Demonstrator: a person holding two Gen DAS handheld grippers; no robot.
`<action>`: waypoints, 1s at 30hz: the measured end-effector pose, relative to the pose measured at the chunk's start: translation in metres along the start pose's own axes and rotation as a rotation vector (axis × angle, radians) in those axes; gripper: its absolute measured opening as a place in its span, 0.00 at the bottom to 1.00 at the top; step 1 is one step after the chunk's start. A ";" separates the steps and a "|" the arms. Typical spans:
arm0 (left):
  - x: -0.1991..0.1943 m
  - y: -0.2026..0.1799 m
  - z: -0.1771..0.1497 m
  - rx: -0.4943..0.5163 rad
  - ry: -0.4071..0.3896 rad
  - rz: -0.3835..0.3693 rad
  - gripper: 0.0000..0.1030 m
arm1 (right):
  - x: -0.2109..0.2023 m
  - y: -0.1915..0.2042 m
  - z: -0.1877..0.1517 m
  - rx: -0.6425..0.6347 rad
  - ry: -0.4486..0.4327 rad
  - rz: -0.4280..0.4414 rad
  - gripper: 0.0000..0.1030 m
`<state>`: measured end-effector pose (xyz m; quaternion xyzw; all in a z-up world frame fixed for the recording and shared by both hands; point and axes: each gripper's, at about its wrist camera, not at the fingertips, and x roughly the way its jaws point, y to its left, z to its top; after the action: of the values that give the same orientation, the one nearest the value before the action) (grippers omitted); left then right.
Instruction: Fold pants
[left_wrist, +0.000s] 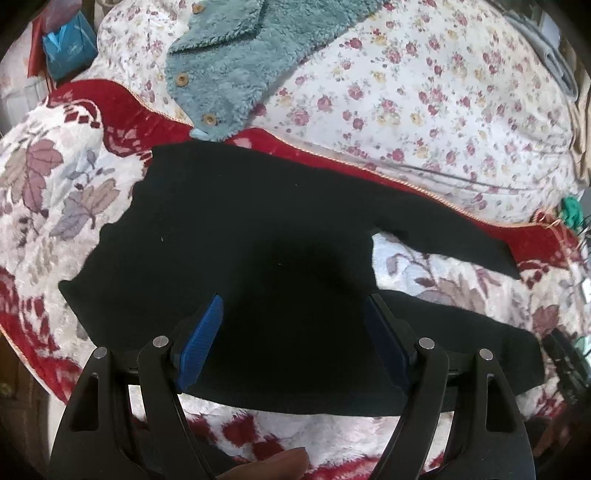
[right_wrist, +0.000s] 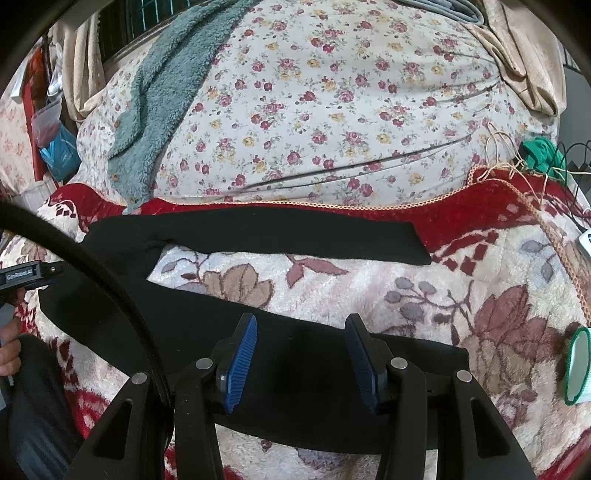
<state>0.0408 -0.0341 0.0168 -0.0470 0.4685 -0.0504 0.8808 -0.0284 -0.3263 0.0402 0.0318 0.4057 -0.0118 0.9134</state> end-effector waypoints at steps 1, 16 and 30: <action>-0.001 0.000 0.000 0.006 -0.005 0.003 0.77 | 0.000 0.000 0.000 0.001 -0.001 0.000 0.46; -0.001 0.019 -0.004 0.025 0.022 0.002 0.76 | -0.001 -0.002 0.002 0.008 -0.004 0.000 0.46; -0.003 0.013 -0.007 0.050 0.005 -0.009 0.77 | 0.001 -0.004 0.002 0.020 -0.010 -0.003 0.46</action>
<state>0.0339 -0.0207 0.0141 -0.0268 0.4692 -0.0661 0.8802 -0.0264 -0.3301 0.0405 0.0404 0.4010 -0.0176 0.9150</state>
